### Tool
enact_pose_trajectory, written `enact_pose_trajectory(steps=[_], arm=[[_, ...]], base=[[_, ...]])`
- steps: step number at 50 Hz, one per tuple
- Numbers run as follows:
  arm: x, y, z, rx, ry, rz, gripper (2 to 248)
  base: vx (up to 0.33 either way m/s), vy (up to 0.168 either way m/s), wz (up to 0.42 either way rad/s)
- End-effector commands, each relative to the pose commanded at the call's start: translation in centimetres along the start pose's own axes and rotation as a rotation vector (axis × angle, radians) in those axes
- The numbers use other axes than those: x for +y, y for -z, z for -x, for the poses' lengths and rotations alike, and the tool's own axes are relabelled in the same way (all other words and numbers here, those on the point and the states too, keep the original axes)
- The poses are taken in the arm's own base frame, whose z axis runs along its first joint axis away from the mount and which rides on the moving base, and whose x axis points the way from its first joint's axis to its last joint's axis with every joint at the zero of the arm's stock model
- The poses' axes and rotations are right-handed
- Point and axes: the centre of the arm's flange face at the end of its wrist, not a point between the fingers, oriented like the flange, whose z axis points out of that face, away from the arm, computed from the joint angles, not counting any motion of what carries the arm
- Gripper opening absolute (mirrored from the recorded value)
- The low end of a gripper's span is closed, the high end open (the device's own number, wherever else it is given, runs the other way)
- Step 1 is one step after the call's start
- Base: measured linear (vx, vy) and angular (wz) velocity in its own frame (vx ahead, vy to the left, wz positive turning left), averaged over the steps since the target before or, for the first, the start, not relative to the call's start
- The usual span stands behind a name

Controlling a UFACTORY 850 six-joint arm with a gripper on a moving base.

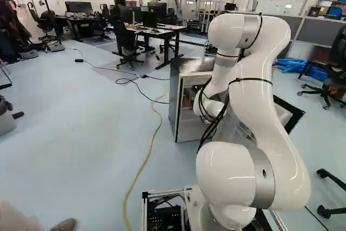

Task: Grab a drink from the fridge

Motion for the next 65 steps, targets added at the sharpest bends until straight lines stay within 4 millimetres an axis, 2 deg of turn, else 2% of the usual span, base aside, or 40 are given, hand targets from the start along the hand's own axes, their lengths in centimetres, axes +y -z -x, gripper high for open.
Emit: enact_pose_trajectory(steps=[31, 65], arm=[[-1.7, 7.3, -1.0, -0.003, -0.002, 0.002, 86], [-2.0, 10.3, -3.8, 0.058, 0.014, 0.011, 86]], base=[[0.000, 0.000, 0.000], [0.000, 0.000, 0.000]])
